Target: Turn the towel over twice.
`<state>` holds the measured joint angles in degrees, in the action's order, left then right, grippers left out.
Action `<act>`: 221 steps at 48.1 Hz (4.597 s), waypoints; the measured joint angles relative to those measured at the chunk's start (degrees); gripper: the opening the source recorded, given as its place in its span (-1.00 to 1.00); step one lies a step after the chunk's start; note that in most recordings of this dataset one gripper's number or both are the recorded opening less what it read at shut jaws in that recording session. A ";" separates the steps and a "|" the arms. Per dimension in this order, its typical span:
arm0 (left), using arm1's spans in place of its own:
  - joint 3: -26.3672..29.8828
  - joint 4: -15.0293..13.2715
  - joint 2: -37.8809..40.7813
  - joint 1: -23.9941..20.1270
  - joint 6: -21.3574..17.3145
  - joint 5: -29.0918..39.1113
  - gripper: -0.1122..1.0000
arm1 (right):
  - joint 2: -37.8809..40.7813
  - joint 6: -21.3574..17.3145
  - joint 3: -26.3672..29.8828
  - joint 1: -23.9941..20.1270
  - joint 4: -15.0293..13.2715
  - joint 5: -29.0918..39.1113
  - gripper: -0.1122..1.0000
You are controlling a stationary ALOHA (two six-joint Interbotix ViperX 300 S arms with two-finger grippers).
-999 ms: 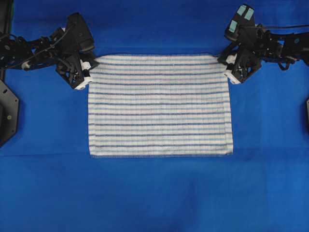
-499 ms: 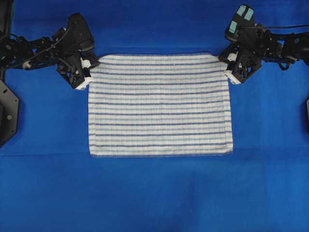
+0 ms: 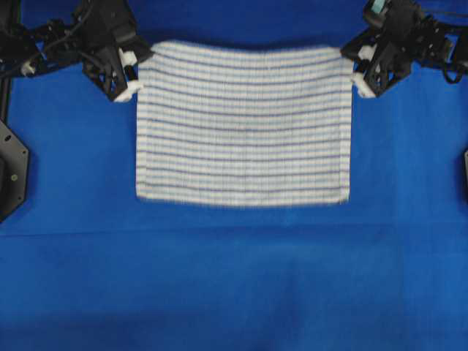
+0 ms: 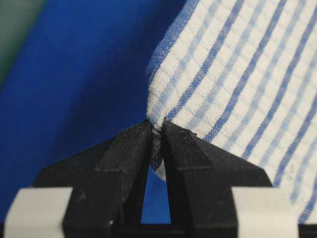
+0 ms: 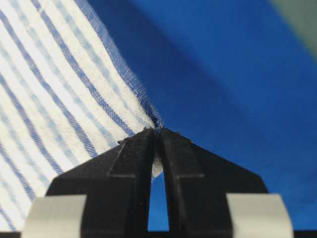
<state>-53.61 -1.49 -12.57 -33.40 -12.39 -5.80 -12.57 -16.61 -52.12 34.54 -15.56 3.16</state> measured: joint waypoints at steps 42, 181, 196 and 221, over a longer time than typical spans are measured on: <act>4.75 0.00 -23.20 -2.29 -0.26 6.15 -0.67 | -23.12 -0.35 8.09 0.09 -6.50 12.22 -0.65; -6.33 0.00 -9.67 42.19 16.08 5.19 0.63 | -8.61 -25.93 -3.43 -50.01 -7.38 16.88 0.29; -6.06 0.00 -21.36 34.80 15.91 8.53 0.62 | -21.18 -25.84 -2.55 -45.18 -15.29 24.35 0.29; -5.89 0.00 -40.87 24.70 9.76 14.85 0.61 | -42.89 -25.58 -2.46 -42.71 -23.47 35.86 0.28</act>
<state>-59.50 -1.49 -53.44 -8.70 -2.64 9.05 -55.46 -42.19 -54.58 -8.17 -39.02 39.02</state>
